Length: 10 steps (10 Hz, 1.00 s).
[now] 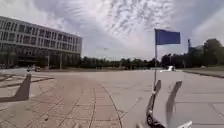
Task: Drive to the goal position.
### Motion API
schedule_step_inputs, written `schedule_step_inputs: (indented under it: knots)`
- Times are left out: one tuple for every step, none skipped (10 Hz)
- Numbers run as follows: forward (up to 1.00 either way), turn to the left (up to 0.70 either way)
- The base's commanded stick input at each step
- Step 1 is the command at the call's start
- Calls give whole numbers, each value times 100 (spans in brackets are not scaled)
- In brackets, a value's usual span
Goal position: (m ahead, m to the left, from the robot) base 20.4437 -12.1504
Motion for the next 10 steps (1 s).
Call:
schedule_step_inputs:
  knots:
    - [70, -14]
    - [70, -14]
    - [70, -14]
    - [70, -14]
    - [70, -14]
    - [70, -14]
    - [70, -14]
    - [70, -14]
    - [70, -14]
    - [70, -14]
